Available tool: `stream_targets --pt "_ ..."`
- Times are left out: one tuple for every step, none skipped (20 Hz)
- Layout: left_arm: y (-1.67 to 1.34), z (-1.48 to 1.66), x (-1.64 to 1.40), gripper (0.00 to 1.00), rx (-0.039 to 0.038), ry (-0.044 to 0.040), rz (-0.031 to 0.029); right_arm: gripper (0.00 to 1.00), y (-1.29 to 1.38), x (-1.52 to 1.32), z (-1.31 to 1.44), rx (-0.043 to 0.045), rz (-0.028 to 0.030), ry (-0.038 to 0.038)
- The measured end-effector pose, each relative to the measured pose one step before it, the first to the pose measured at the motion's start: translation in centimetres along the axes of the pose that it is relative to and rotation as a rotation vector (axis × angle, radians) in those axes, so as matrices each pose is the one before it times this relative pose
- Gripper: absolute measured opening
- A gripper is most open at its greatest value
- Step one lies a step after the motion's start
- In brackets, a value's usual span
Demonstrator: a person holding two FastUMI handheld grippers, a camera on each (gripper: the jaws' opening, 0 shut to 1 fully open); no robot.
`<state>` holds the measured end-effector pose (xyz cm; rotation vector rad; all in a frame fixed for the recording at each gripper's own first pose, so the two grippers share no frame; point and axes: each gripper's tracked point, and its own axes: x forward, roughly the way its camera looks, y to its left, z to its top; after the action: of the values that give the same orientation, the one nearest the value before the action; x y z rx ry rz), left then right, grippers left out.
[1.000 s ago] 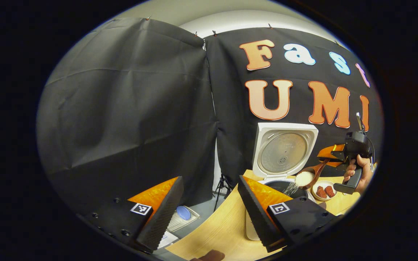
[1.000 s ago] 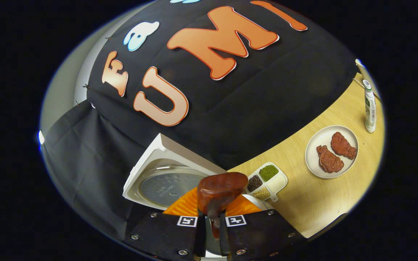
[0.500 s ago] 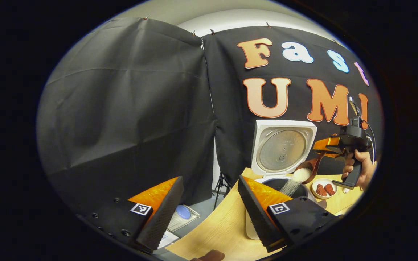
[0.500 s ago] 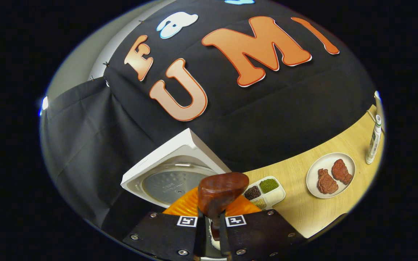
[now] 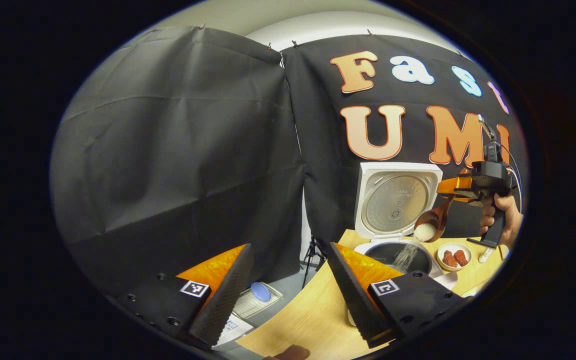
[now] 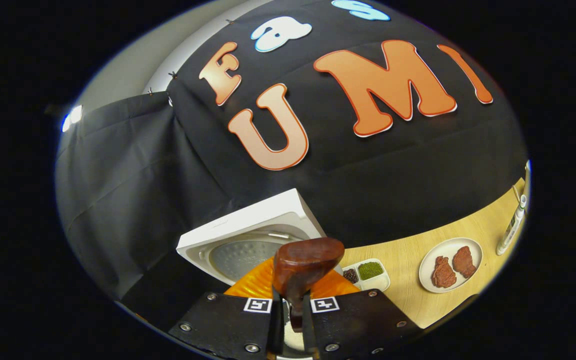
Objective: Close the left gripper, press the button to open the rice cooker; take a wooden spoon from the chopstick holder with the right hand, scoop a spoonful of rice and pour it into the rice cooker, then put the wooden spoon back into the chopstick holder.
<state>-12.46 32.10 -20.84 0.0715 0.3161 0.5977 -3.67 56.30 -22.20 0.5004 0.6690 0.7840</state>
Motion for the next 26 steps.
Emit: stream_targets --pt "0.006 0.037 -0.104 1.00 -0.00460 0.00073 -0.00141 0.14 0.299 -0.118 0.278 -0.02246 0.00153 -0.00794" --pt "-0.101 0.142 0.014 1.00 -0.00365 -0.00376 0.00092 0.14 0.364 -0.031 0.295 -0.02591 0.00745 -0.00534" --pt "-0.044 0.103 -0.162 1.00 0.00006 -0.00306 0.00073 0.14 0.252 -0.014 0.141 -0.02208 0.00179 -0.00544" --pt "0.101 -0.018 -0.078 1.00 0.00413 -0.00335 0.00290 0.14 0.248 -0.049 0.206 -0.02111 0.00539 -0.00280" --pt "-0.062 0.043 -0.159 1.00 0.00401 -0.00162 0.00014 0.14 0.243 -0.127 0.066 -0.01759 -0.00049 -0.00658" --pt "0.045 -0.051 -0.089 1.00 0.00383 -0.00162 0.00006 0.14 0.335 0.024 0.114 -0.02260 0.00413 -0.00484" --pt "-0.013 0.028 -0.112 1.00 0.00192 -0.00084 -0.00081 0.14 0.362 0.082 0.086 -0.01867 0.00492 -0.00433" --pt "0.061 -0.064 -0.084 1.00 0.00117 0.00137 0.00092 0.14 0.308 -0.010 0.144 -0.01637 0.00780 -0.00358" --pt "0.041 0.008 -0.045 1.00 -0.00287 0.00183 -0.00011 0.14 0.297 -0.027 0.109 -0.01610 0.00487 -0.00322" --pt "0.053 -0.172 -0.094 1.00 -0.00820 0.00700 -0.00457 0.14 0.317 -0.001 0.181 -0.02262 0.00458 -0.00580" --pt "0.142 -0.077 -0.016 1.00 -0.01022 0.00667 0.00336 0.14 0.303 -0.128 0.130 -0.02384 0.00588 -0.00578" --pt "0.194 -0.050 -0.021 0.99 -0.00553 0.00389 0.00339 0.14 0.394 -0.126 0.100 -0.02207 0.01171 -0.00371" --pt "0.155 -0.056 0.008 1.00 -0.00029 0.00179 0.00505 0.14 0.407 -0.008 0.175 -0.02444 0.00969 -0.00836" --pt "0.148 -0.002 -0.036 1.00 0.00234 -0.00184 0.00284 0.14 0.214 -0.129 0.314 -0.02896 -0.00055 -0.01170" --pt "-0.050 0.079 -0.077 1.00 0.00403 -0.00255 0.00154 0.14 0.403 -0.228 0.346 -0.03072 -0.00199 -0.01715" --pt "0.007 -0.041 -0.053 1.00 0.00439 -0.00273 -0.00071 0.14 0.416 -0.268 0.372 -0.02886 0.00584 -0.01122" --pt "-0.105 -0.014 -0.081 1.00 0.00296 -0.00069 -0.00145 0.13 0.362 -0.131 0.229 -0.02275 0.00605 -0.01298" --pt "0.000 0.109 -0.002 0.99 -0.00007 -0.00152 -0.00241 0.14 0.318 -0.191 0.203 -0.02348 0.00736 -0.00830" --pt "-0.092 -0.039 -0.060 1.00 -0.00118 0.00041 -0.00210 0.14 0.254 -0.071 0.328 -0.02642 0.00722 -0.01156" --pt "0.098 0.008 -0.011 1.00 -0.00175 0.00107 -0.00017 0.14 0.286 -0.196 0.420 -0.03322 0.00634 -0.01480" --pt "-0.072 -0.104 0.034 1.00 -0.00564 0.00787 -0.00261 0.13 0.438 -0.266 0.518 -0.03787 0.00493 -0.01761" --pt "-0.096 -0.106 0.004 1.00 -0.00747 0.00627 0.00025 0.14 0.261 -0.326 0.536 -0.03687 -0.00303 -0.01942" --pt "-0.127 -0.037 -0.043 0.99 -0.00695 0.00636 -0.00283 0.14 0.254 -0.292 0.587 -0.02979 0.00387 -0.01905" --pt "-0.090 -0.217 -0.135 1.00 -0.00262 0.00526 0.00101 0.14 0.215 -0.345 0.586 -0.01686 0.00626 -0.01642" --pt "-0.085 0.037 0.002 1.00 0.00193 0.00057 0.00144 0.14 0.091 -0.288 0.306 -0.00524 0.00632 -0.00918" --pt "-0.168 -0.019 -0.149 1.00 0.00416 0.00163 0.00206 0.14 -0.169 -0.489 0.291 0.01216 0.00264 -0.00501"
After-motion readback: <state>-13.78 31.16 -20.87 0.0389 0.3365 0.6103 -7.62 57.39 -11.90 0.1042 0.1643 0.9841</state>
